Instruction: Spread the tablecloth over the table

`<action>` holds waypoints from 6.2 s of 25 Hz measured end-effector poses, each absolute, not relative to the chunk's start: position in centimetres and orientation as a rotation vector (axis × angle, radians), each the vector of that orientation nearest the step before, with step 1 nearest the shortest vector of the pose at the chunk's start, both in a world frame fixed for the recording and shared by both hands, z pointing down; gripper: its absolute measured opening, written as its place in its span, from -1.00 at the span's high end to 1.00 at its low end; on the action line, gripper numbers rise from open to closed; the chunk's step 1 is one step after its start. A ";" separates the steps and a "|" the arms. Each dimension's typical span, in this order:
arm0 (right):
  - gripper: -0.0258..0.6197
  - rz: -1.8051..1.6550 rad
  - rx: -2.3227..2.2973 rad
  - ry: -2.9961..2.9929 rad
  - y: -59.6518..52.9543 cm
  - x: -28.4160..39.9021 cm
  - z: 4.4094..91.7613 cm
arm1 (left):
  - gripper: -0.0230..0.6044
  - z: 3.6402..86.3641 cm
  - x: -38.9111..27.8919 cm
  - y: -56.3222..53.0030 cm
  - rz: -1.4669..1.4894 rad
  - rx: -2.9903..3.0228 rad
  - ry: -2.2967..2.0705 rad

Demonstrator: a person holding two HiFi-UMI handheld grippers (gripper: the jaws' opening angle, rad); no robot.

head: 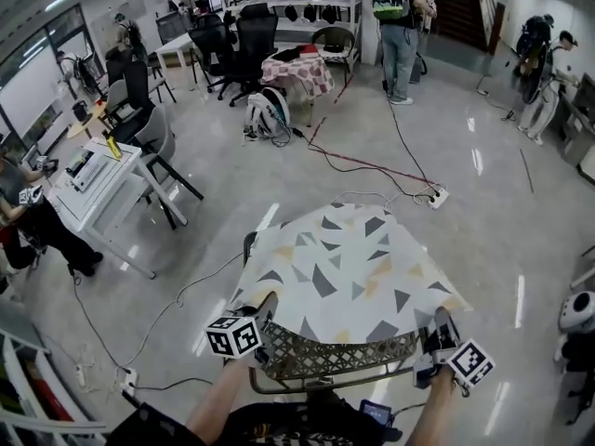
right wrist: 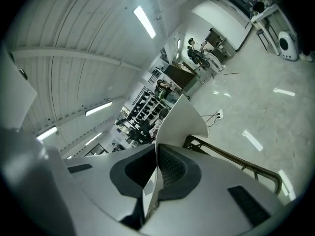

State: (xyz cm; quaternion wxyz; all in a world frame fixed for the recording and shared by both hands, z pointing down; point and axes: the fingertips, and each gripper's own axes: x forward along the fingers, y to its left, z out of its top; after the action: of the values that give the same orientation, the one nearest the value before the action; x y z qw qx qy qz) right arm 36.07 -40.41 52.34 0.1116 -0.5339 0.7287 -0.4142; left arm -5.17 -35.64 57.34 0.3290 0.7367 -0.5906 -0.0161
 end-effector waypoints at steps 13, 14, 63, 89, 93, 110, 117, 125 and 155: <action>0.87 -1.370 -1.710 1.986 -31.1 33.6 53.1 | 0.84 55.9 -5.4 -30.8 0.021 1.964 -1.401; 0.87 -1.380 -1.694 1.991 -30.8 32.9 52.9 | 0.84 55.9 -5.5 -30.5 0.034 1.962 -1.391; 0.77 -1.348 -2.587 2.033 -22.4 40.3 74.5 | 0.83 75.7 2.1 -17.3 0.420 1.937 -1.036; 0.32 -1.233 -1.981 2.412 -18.5 24.6 63.8 | -0.08 74.7 -7.5 -10.8 0.397 1.709 -1.288; 0.35 -1.174 -1.875 2.464 -17.1 21.0 59.9 | -0.07 71.1 -5.3 -11.3 0.412 1.938 -1.192; 0.47 -1.128 -1.631 2.646 -10.6 13.6 53.2 | 0.17 59.6 -0.5 -9.6 0.364 2.366 -1.070; 0.58 -1.150 -1.618 2.663 -4.9 15.2 53.2 | 0.28 57.0 2.7 -5.2 0.364 2.430 -1.069; 0.70 -1.077 -1.605 2.677 2.7 18.4 51.7 | 0.61 53.9 7.6 2.3 0.312 2.506 -1.029; 0.87 -0.991 -1.425 2.731 14.3 19.4 49.1 | 0.83 49.9 12.9 16.1 0.352 2.707 -0.844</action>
State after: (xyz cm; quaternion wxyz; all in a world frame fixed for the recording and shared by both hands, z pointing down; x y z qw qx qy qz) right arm 19.38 14.34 49.12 -0.0471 -0.4400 0.8429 -0.3060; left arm 12.95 16.12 49.86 0.1417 0.9379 -0.2923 0.1220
